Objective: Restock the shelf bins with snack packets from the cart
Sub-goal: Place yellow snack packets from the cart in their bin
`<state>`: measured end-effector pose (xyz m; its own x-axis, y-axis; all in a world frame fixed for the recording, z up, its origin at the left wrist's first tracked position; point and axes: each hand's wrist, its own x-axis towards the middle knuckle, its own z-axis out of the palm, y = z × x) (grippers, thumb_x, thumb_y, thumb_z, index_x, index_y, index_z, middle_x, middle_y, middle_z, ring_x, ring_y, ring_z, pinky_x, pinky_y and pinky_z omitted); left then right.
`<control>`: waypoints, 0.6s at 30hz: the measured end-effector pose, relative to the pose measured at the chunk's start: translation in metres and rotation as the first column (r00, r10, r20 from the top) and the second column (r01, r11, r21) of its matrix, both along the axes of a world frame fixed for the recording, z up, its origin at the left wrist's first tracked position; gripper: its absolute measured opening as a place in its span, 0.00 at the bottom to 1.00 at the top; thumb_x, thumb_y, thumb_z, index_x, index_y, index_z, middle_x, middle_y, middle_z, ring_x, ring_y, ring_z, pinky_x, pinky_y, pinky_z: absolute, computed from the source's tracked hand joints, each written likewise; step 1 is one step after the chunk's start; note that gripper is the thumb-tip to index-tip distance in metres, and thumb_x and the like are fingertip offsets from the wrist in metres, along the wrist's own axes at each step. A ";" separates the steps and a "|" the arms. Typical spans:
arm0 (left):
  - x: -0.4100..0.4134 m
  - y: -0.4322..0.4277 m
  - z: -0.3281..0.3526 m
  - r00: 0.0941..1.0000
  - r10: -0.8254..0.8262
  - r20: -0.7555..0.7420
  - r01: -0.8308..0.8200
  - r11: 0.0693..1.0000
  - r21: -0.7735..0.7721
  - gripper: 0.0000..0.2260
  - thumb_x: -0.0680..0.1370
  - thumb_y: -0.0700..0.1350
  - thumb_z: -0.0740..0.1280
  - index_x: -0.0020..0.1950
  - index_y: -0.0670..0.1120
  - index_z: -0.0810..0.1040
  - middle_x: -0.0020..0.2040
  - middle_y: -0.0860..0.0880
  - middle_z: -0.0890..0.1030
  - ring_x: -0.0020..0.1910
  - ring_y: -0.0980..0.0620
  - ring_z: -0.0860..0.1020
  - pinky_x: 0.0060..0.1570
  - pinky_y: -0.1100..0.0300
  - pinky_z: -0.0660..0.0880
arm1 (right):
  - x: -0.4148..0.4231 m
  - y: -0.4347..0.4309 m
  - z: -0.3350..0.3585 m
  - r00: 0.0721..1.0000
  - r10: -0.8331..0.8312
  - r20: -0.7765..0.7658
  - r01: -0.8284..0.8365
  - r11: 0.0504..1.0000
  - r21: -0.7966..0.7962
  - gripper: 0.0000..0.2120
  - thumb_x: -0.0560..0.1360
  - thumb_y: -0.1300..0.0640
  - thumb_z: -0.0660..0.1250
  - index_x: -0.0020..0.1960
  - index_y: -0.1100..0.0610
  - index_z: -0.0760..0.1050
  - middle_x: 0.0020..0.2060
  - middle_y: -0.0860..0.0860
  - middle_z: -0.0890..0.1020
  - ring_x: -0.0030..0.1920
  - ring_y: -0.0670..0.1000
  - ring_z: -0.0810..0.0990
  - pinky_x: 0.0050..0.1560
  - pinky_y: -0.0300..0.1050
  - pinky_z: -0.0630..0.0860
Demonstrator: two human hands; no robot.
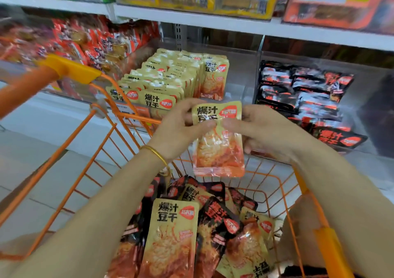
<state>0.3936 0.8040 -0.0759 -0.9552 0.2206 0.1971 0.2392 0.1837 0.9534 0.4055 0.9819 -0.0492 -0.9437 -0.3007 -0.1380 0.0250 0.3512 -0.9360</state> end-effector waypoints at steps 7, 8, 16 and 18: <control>-0.043 -0.012 -0.005 0.897 0.308 -0.317 -0.379 0.905 -0.193 0.18 0.79 0.48 0.60 0.68 0.44 0.67 0.54 0.46 0.77 0.50 0.49 0.76 0.51 0.56 0.71 | -0.077 -0.032 0.013 0.951 -0.277 -0.139 0.258 0.956 -0.142 0.05 0.72 0.63 0.71 0.48 0.59 0.79 0.36 0.52 0.83 0.30 0.44 0.79 0.32 0.38 0.76; -0.046 -0.016 -0.014 0.876 0.243 -0.416 -0.398 0.852 -0.340 0.18 0.79 0.49 0.58 0.67 0.43 0.69 0.58 0.44 0.76 0.56 0.45 0.74 0.56 0.53 0.70 | -0.101 -0.036 0.012 0.913 -0.365 -0.181 0.345 0.929 -0.134 0.09 0.71 0.63 0.71 0.51 0.61 0.79 0.43 0.56 0.84 0.37 0.48 0.82 0.41 0.44 0.80; -0.048 -0.024 -0.054 0.756 -0.014 -0.655 -0.545 0.540 -0.641 0.20 0.79 0.49 0.52 0.63 0.42 0.76 0.67 0.42 0.73 0.70 0.40 0.66 0.69 0.45 0.59 | -0.186 -0.043 -0.044 0.775 -0.611 -0.163 0.627 0.711 0.317 0.09 0.74 0.51 0.68 0.41 0.56 0.75 0.56 0.55 0.80 0.58 0.54 0.78 0.50 0.42 0.72; -0.049 -0.024 -0.055 0.755 -0.011 -0.656 -0.544 0.550 -0.634 0.20 0.79 0.49 0.53 0.63 0.42 0.76 0.67 0.42 0.72 0.70 0.40 0.65 0.69 0.47 0.57 | -0.198 -0.044 -0.058 0.749 -0.644 -0.159 0.657 0.688 0.307 0.12 0.72 0.47 0.70 0.42 0.55 0.75 0.55 0.55 0.81 0.57 0.54 0.79 0.50 0.44 0.73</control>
<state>0.3449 0.7802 -0.1312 -0.7682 0.2967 0.5674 0.4312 0.8948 0.1160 0.2071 0.9381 -0.1073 -0.8918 0.4466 -0.0720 0.3323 0.5387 -0.7742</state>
